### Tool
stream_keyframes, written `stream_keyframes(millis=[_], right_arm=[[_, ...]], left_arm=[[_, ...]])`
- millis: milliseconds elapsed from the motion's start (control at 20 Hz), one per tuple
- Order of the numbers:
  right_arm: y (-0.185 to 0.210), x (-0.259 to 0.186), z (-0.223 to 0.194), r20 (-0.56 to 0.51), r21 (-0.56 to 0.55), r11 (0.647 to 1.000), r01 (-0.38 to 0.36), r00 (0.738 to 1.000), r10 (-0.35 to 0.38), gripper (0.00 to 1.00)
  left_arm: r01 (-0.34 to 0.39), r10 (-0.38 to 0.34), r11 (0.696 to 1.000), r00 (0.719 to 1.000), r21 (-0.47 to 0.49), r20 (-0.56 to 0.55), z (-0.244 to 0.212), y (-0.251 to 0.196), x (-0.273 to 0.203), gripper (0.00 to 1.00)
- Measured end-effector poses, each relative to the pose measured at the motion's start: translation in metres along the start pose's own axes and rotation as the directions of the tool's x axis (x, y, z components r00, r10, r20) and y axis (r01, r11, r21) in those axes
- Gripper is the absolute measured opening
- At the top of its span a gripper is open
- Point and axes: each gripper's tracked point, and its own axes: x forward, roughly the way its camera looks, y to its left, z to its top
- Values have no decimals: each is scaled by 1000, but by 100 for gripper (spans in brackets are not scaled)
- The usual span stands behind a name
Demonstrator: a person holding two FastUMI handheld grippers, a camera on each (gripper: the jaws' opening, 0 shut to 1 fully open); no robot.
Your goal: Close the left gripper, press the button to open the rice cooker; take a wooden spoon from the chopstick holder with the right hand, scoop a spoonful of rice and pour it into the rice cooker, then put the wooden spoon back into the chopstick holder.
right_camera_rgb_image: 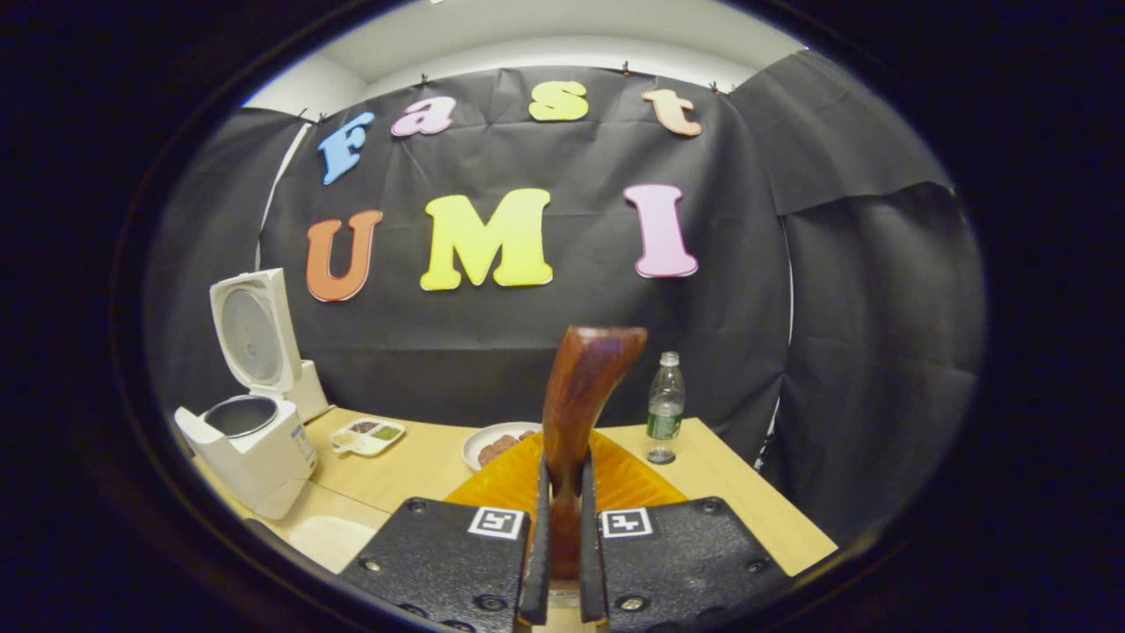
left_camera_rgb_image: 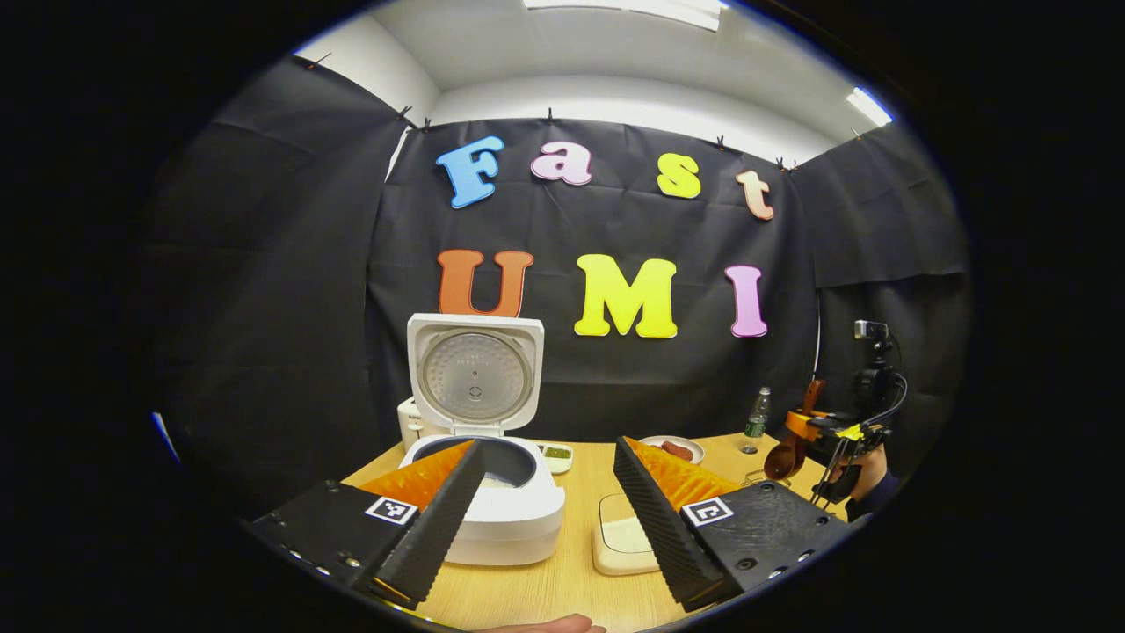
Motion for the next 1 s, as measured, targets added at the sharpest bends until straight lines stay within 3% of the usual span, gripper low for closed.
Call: stream_keyframes(millis=[100,150,300,350,500,700,1000], right_arm=[[-3,0,-8,-24,31,1000,2,1000,-2,32],[-8,-4,-6,-14,39,999,18,1000,-18,46],[-15,-24,8,39,27,998,59,997,-60,58],[-15,-32,11,46,16,998,66,997,-67,76],[-14,-55,23,73,10,998,57,996,-58,100],[-13,-91,30,116,9,998,55,992,-56,99],[-3,-144,34,122,48,999,16,992,-21,100]], left_arm=[[2,-2,1000,1000,11,3,1,-1,2,94],[1,-1,1000,1000,19,3,2,-1,3,94],[-15,14,999,1000,33,9,5,4,4,94],[-16,16,999,1000,34,8,7,5,6,94],[-15,15,999,1000,31,-2,8,9,10,94],[-36,35,998,999,54,12,21,20,19,94],[-17,17,1000,999,-3,32,50,27,48,94]])
